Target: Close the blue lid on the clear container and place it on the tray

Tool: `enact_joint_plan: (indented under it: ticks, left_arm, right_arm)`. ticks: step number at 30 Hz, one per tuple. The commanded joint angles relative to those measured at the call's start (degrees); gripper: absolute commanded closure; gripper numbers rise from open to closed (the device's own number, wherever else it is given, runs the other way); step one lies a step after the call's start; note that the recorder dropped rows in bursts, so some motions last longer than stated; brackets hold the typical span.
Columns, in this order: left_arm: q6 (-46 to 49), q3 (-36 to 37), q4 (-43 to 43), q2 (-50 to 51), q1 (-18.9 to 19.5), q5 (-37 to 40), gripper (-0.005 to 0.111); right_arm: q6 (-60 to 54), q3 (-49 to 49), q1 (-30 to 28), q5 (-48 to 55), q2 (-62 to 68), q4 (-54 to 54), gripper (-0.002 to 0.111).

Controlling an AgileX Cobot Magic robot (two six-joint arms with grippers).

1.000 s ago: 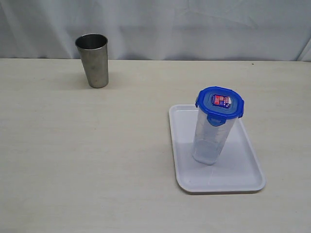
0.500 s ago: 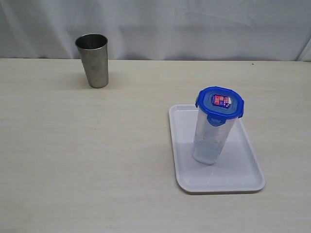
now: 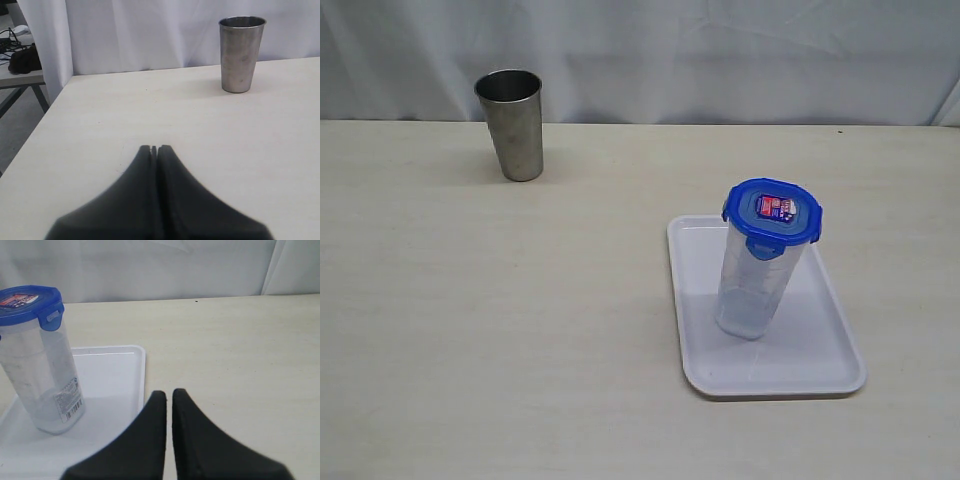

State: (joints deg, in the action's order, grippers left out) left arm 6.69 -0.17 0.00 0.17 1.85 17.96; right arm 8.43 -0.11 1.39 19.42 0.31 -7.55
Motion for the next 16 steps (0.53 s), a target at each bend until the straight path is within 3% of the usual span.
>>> enact_joint_plan:
  ticks: [1,7,12,16]
  left_arm:
    - [-0.4,0.2,-0.5,-0.2,0.1,-0.3,0.107]
    - [-0.4,0.2,-0.5,-0.2,0.1,-0.3,0.107]
    - [-0.4,0.2,-0.5,-0.2,-3.8,-0.3,0.107]
    - [-0.4,0.2,-0.5,-0.2,-3.9,-0.3,0.107]
  right_arm:
    - [0.2,0.1,0.1,0.2,-0.3,0.0,0.104]
    - [0.2,0.1,0.1,0.2,-0.3,0.0,0.104]
    - [0.2,0.1,0.1,0.2,-0.3,0.0,0.104]
    - [0.2,0.1,0.1,0.2,-0.3,0.0,0.104]
